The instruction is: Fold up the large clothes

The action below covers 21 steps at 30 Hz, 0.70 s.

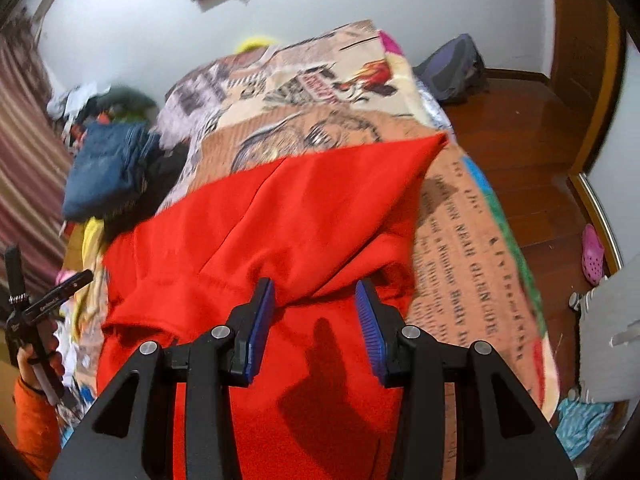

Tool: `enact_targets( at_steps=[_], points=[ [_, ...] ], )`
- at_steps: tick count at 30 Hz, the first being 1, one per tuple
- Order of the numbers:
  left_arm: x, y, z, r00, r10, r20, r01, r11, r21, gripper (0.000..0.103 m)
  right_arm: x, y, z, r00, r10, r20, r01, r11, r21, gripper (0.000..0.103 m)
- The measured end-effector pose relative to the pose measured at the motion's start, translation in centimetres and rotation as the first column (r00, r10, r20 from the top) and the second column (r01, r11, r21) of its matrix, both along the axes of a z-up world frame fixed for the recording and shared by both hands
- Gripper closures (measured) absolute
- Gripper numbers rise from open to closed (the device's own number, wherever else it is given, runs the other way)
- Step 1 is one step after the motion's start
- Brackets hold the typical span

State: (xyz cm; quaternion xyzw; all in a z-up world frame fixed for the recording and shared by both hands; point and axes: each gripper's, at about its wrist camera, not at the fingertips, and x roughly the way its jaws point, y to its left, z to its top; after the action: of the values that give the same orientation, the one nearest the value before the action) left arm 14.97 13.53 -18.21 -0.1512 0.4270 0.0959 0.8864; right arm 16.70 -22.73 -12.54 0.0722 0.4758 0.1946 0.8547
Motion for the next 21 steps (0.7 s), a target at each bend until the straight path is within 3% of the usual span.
enact_targets(
  at_steps=[5,11,17,21],
  points=[
    [1.6,3.9,-1.2,0.993,0.118,-0.007,-0.117,0.983,-0.143,0.037,1.3,-1.6,-0.2,0.998,-0.059,-0.016,0.059,0.998,0.029,0.065],
    [3.0,5.1,-4.3,0.993,0.12,-0.006,-0.115,0.939,-0.323,0.037,4.0,-3.3,-2.3,0.988,-0.101,-0.115,0.112,0.989,0.094,0.064],
    [4.9,5.4,-7.9,0.987,0.142,-0.075,-0.159,0.918,-0.363,0.037,5.9,-2.9,-3.7,0.984,-0.09,-0.154,0.109,0.987,0.115,0.064],
    [5.1,6.0,-10.0,0.984,0.144,-0.106,-0.174,0.903,-0.393,0.037,6.8,-2.9,-4.8,0.979,-0.095,-0.18,0.118,0.985,0.124,0.056]
  ],
)
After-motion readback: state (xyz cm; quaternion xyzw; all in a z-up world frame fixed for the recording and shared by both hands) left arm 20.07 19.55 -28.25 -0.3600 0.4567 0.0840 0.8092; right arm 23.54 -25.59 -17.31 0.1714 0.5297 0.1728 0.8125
